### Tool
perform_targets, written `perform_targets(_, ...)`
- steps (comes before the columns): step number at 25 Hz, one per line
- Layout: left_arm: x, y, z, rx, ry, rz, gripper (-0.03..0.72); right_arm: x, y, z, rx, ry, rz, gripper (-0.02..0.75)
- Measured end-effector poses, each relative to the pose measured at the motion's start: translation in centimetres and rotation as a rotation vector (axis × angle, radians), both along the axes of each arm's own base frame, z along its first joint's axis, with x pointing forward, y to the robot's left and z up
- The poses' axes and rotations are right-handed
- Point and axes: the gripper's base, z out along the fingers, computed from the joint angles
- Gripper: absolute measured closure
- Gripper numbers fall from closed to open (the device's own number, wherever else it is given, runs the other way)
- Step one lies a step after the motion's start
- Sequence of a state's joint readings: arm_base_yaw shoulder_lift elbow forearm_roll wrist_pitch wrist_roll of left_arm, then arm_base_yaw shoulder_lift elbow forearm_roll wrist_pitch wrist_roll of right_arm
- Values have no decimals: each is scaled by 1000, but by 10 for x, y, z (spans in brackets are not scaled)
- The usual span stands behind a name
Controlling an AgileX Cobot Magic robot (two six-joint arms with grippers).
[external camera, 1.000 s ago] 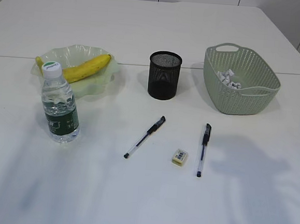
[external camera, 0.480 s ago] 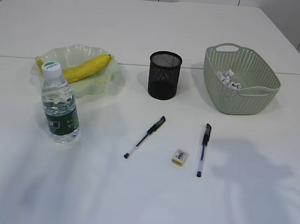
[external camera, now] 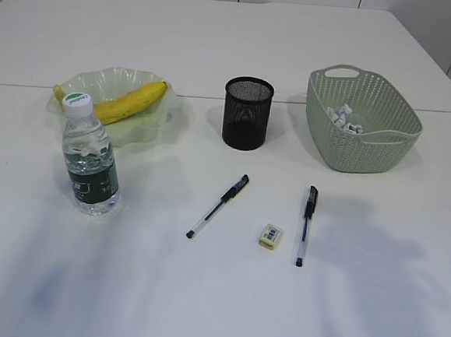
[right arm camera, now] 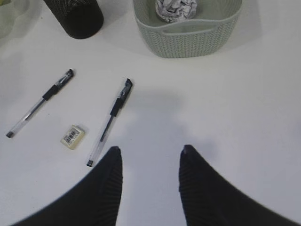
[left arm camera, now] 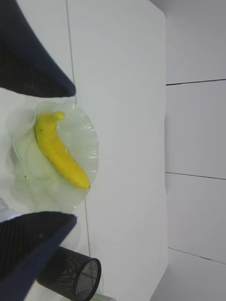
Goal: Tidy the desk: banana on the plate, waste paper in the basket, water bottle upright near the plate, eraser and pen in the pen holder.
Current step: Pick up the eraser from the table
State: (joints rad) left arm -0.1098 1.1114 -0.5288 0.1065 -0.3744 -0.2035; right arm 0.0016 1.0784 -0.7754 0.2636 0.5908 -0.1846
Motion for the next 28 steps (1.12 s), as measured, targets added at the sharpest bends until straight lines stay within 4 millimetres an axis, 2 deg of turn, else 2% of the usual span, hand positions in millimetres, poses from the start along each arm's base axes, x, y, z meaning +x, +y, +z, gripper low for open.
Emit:
perform_targets(4, 0, 0, -2, 3, 22, 2, 151, 1, 4, 20, 37, 9, 23, 436)
perform_targets(7, -1, 0, -4, 7, 45, 4, 151, 3, 6, 27, 48, 44, 40, 436)
perform_targets(21, -1, 1, -8, 13, 93, 9, 151, 2, 11, 17, 81, 223, 83, 436)
perform_targets(28, -1, 1, -9, 13, 95, 9, 151, 7, 12, 47, 83, 165, 100, 436)
